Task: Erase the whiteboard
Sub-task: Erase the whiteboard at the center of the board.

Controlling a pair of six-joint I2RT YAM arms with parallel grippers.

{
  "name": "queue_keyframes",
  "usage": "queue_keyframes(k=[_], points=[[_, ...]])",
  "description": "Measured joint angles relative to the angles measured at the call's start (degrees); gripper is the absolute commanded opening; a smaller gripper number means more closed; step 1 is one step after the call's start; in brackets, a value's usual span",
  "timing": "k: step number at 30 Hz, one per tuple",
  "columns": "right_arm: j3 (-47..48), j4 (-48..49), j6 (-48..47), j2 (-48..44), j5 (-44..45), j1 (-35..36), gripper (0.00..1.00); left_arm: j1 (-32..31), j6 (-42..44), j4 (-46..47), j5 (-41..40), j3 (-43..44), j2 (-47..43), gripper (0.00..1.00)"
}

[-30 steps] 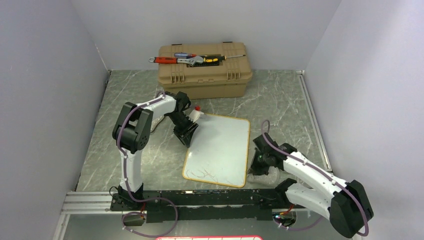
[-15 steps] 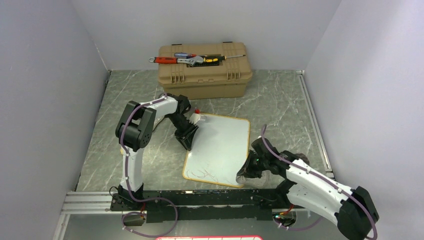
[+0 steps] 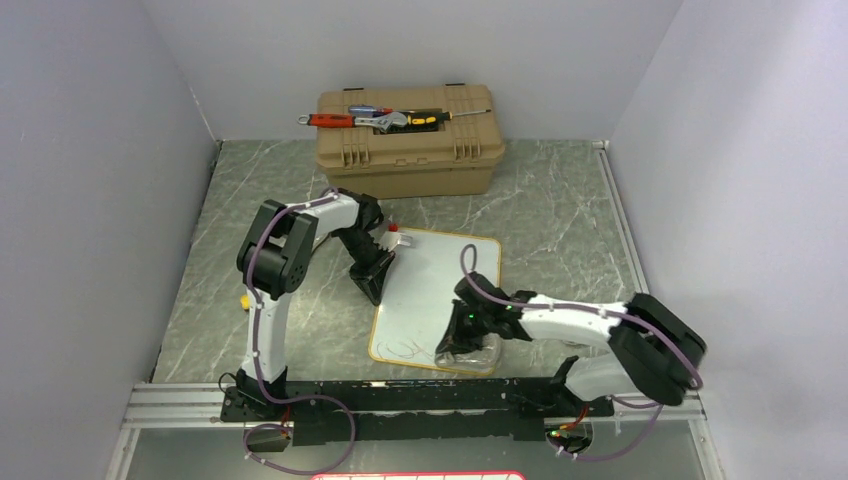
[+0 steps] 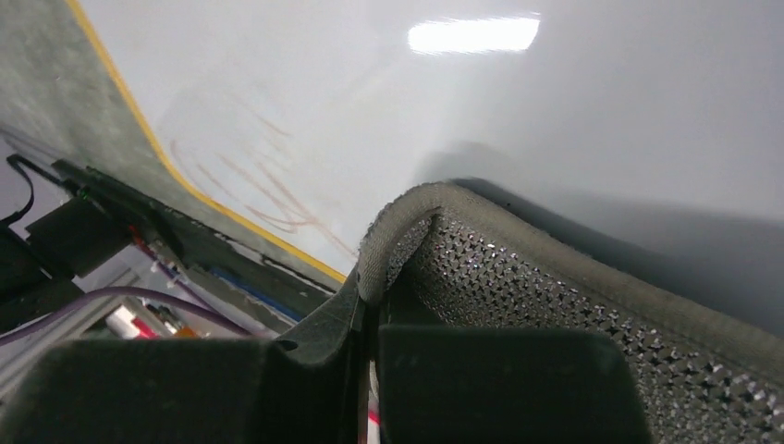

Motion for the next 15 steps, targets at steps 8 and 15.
queue_keyframes(k=[8, 15], points=[[16.0, 10.1, -1.3, 21.6, -6.1, 6.8, 0.0, 0.2, -0.5, -1.5, 0.4, 1.0, 1.3, 0.03], [10.7, 15.7, -1.8, 18.3, -4.7, 7.2, 0.0, 0.3, -0.6, -2.3, 1.2, 1.2, 1.9, 0.04]])
